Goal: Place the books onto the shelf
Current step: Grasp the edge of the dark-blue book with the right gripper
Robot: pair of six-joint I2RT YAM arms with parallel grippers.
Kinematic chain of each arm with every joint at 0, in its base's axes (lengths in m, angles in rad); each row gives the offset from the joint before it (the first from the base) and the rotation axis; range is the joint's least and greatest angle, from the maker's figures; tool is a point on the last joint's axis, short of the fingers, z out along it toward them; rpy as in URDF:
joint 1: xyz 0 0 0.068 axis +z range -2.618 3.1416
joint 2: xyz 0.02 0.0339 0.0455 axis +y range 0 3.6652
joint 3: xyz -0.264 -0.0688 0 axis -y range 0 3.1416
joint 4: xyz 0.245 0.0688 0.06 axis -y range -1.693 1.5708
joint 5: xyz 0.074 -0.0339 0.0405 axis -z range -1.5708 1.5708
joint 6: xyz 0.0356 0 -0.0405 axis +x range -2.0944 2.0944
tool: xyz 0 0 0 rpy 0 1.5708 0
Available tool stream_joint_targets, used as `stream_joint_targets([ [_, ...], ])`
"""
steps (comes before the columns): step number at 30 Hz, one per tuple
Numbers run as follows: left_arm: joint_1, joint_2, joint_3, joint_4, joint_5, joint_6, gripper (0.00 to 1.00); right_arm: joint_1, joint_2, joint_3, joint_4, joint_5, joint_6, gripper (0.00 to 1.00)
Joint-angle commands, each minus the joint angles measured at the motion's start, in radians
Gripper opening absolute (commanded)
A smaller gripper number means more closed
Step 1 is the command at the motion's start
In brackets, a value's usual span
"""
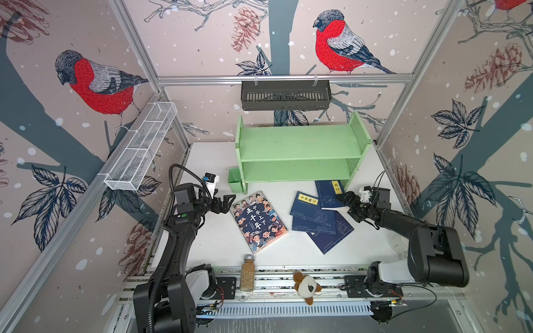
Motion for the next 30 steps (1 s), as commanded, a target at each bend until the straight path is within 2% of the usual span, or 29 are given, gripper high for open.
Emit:
stream_joint_targets([
  [1,-0.001,0.002,-0.005,0.031,0.027,0.021,0.98,-0.001,0.011,-0.015,-0.052,-0.006,0.005,0.92],
  [15,-0.001,0.001,-0.014,0.031,0.027,0.035,0.97,-0.016,0.025,-0.031,-0.023,-0.031,0.016,0.56],
  [18,-0.001,-0.001,-0.009,0.026,0.027,0.034,0.97,-0.022,0.020,-0.032,-0.025,-0.038,0.011,0.46],
  [30,-0.001,-0.024,0.022,-0.017,0.038,0.018,0.98,-0.046,0.010,-0.041,-0.016,-0.066,0.003,0.27],
])
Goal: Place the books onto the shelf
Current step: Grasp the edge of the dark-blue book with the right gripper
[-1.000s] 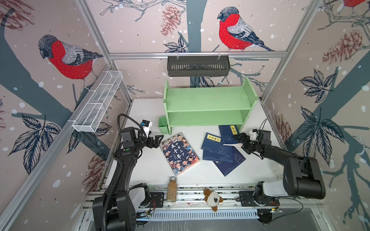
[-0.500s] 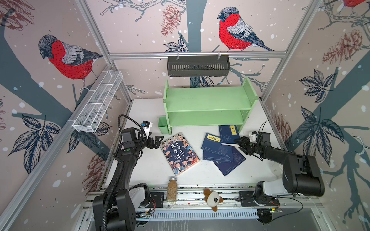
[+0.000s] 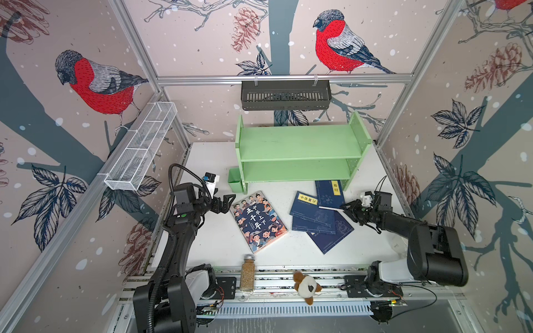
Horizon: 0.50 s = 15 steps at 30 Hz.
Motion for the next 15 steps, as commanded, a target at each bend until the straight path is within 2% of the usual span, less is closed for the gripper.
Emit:
stream_joint_targets([
  [1,-0.001,-0.010,0.013,-0.016,0.032,0.003,0.98,-0.005,0.002,-0.004,-0.004,-0.017,-0.004,0.26],
  [3,-0.001,-0.016,0.016,-0.028,0.035,0.002,0.98,-0.009,-0.002,-0.004,-0.003,-0.021,-0.004,0.21],
  [6,-0.001,-0.023,0.026,-0.045,0.039,-0.007,0.98,-0.013,-0.013,-0.002,-0.009,-0.022,-0.005,0.19],
  [11,0.000,-0.020,0.058,-0.089,0.057,-0.049,0.98,-0.016,-0.049,0.007,-0.036,-0.024,-0.013,0.05],
  [15,-0.001,-0.018,0.099,-0.141,0.065,-0.085,0.97,-0.016,-0.092,0.022,-0.078,-0.043,-0.025,0.02],
])
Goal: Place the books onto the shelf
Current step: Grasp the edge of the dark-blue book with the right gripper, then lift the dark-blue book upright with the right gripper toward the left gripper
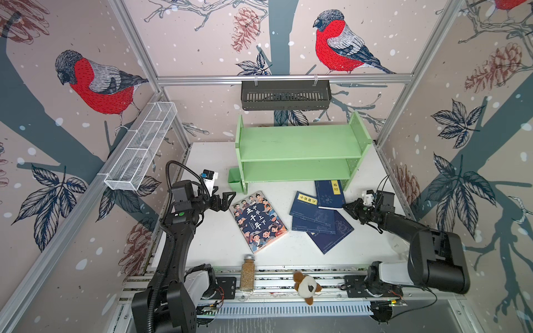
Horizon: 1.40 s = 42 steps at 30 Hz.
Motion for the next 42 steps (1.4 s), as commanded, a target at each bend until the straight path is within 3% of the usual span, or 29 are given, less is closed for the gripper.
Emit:
stream_joint_targets([
  [1,-0.001,0.002,0.039,-0.063,0.032,-0.046,0.97,-0.001,-0.038,0.015,-0.057,-0.025,-0.024,0.02],
  [11,-0.001,0.013,0.136,-0.111,0.072,-0.193,0.97,-0.002,-0.182,0.081,-0.247,-0.076,-0.105,0.00],
  [22,-0.001,0.017,0.163,-0.127,0.105,-0.260,0.96,0.009,-0.263,0.131,-0.349,-0.152,-0.140,0.00],
  [42,-0.001,0.050,0.150,-0.118,0.197,-0.357,0.96,0.244,-0.357,0.237,-0.466,-0.191,-0.203,0.00],
])
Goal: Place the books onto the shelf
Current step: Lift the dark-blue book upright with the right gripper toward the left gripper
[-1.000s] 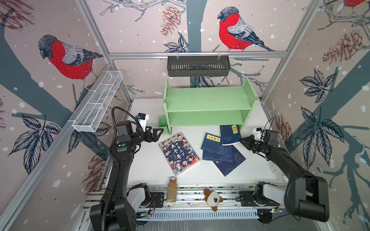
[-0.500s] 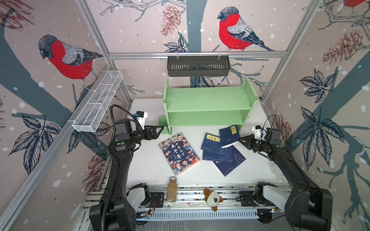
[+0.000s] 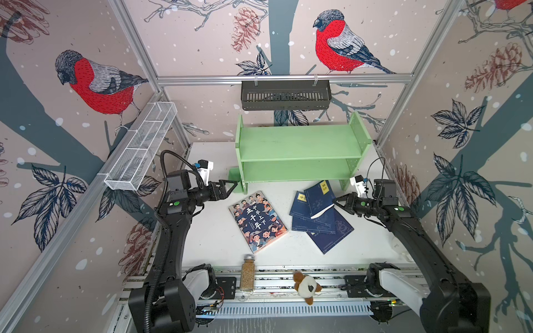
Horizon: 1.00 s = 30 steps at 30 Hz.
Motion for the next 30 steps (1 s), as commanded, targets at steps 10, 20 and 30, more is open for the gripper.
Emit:
stream_joint_targets([
  [10,-0.001,-0.043,-0.090,0.098,0.072,-0.074,0.97,0.169,-0.081,0.030,-0.012,-0.092,-0.046,0.00],
  [20,-0.001,-0.045,-0.134,0.187,0.195,-0.124,0.97,0.377,-0.128,0.088,0.105,-0.151,-0.032,0.00],
  [30,-0.001,-0.053,-0.215,0.546,0.430,-0.398,0.97,0.506,-0.127,0.160,0.343,-0.187,-0.008,0.00],
])
